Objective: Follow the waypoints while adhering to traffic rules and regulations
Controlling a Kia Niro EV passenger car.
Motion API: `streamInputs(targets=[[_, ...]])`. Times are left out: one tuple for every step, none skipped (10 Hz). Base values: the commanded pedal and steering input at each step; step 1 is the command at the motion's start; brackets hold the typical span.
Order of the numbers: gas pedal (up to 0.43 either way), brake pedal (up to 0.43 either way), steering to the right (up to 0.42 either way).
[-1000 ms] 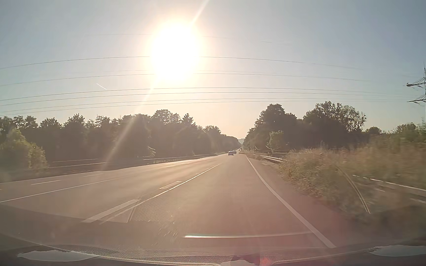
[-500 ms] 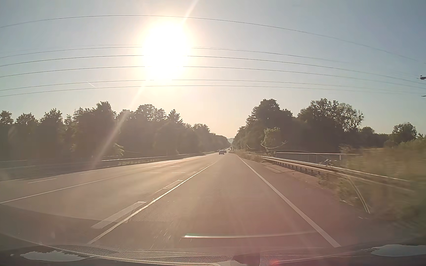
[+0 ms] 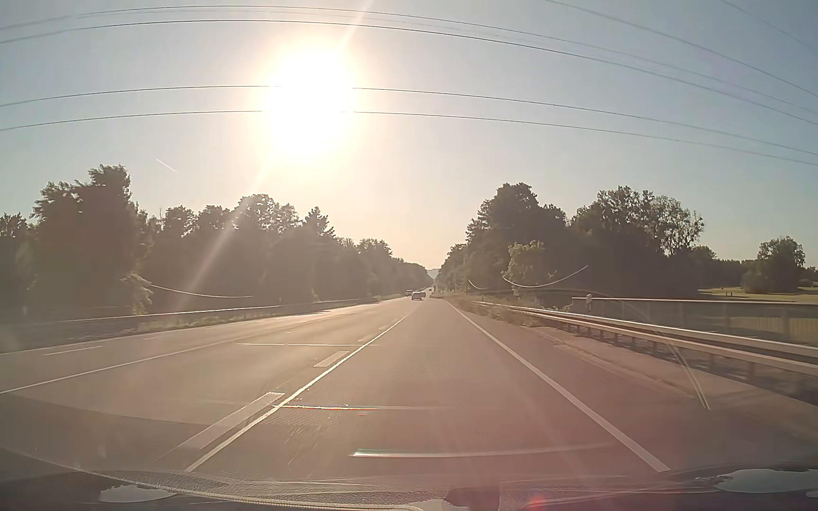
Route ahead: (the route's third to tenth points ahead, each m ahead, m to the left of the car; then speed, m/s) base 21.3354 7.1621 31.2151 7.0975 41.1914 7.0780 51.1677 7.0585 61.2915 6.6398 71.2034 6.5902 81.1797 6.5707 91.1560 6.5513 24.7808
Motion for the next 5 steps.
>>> streamInputs(targets=[[0.22,0.0,0.006],[0.22,0.0,0.005],[0.22,0.0,0.003],[0.22,0.0,0.001],[0.22,0.0,0.001]])
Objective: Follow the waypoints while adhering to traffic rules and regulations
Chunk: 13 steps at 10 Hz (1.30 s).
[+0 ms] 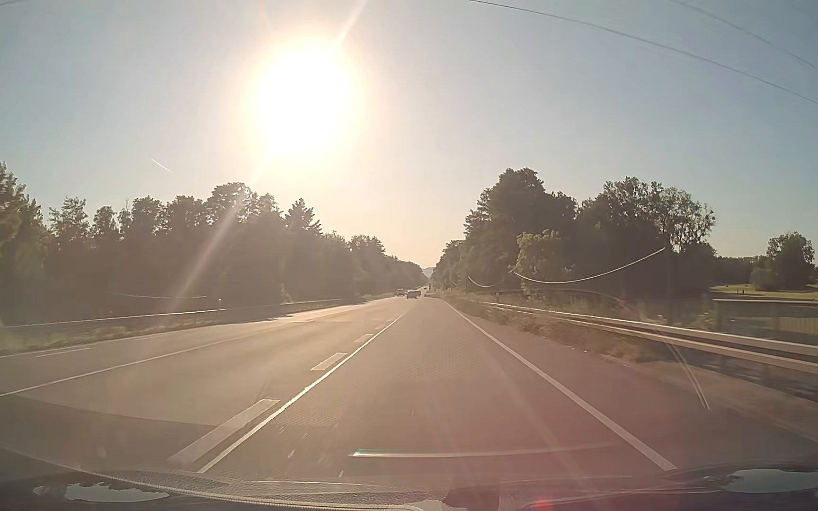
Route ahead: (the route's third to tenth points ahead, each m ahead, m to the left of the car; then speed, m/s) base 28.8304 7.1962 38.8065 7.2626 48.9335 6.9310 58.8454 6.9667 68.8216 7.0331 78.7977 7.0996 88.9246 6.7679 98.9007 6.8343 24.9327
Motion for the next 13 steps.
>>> streamInputs(targets=[[0.22,0.0,0.0],[0.22,0.0,-0.001],[0.22,0.0,-0.001],[0.22,0.0,-0.001],[0.22,0.0,-0.002],[0.22,0.0,-0.002],[0.22,0.0,-0.003],[0.22,0.0,-0.005],[0.22,0.0,-0.006],[0.22,0.0,-0.006],[0.22,0.0,-0.006],[0.22,0.0,-0.006],[0.228,0.0,-0.006]])
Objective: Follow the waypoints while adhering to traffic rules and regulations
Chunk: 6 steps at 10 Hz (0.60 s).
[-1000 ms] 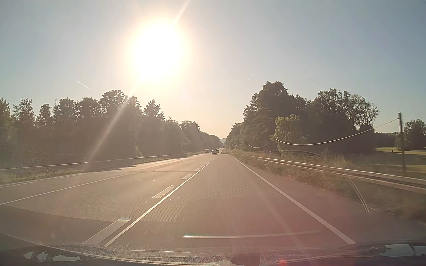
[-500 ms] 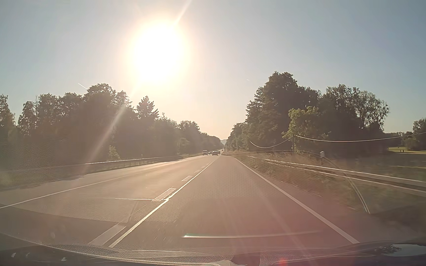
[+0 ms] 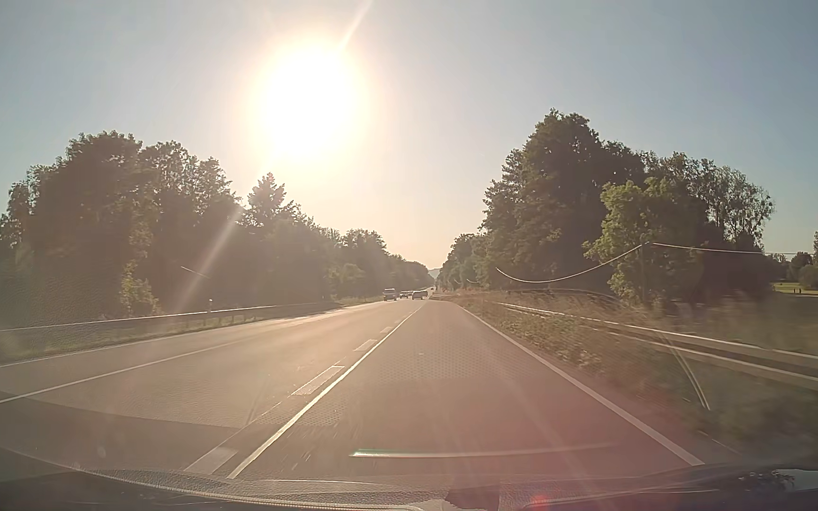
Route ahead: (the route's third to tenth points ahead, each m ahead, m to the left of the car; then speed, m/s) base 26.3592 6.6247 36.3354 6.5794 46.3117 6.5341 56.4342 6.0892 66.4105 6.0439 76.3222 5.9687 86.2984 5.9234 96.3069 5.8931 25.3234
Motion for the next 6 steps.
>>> streamInputs(targets=[[0.228,0.0,-0.007],[0.228,0.0,-0.007],[0.228,0.0,-0.007],[0.24,0.0,-0.007],[0.24,0.0,-0.007],[0.248,0.0,-0.007]])
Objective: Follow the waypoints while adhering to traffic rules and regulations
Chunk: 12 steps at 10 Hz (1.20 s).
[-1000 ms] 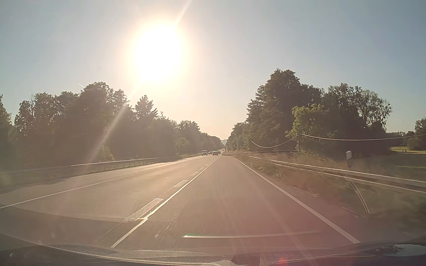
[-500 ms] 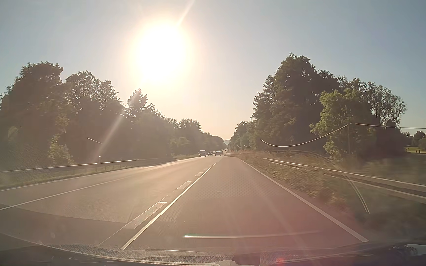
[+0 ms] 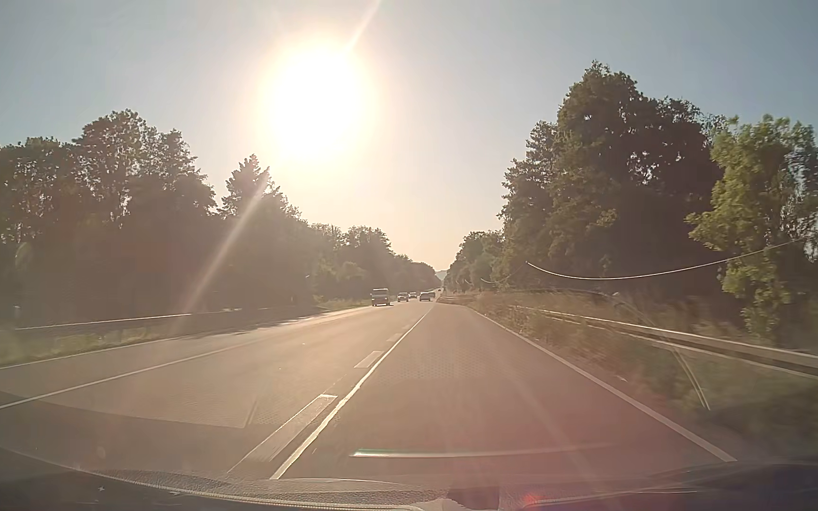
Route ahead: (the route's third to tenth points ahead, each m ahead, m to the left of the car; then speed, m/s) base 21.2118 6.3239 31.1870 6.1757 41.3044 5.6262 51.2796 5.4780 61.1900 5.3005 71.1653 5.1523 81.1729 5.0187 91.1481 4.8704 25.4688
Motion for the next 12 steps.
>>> streamInputs(targets=[[0.248,0.0,-0.007],[0.248,0.0,-0.007],[0.248,0.0,-0.007],[0.248,0.0,-0.007],[0.248,0.0,-0.007],[0.248,0.0,-0.006],[0.248,0.0,-0.006],[0.248,0.0,-0.005],[0.248,0.0,-0.004],[0.248,0.0,-0.004],[0.248,0.0,-0.004],[0.248,0.0,-0.003]])
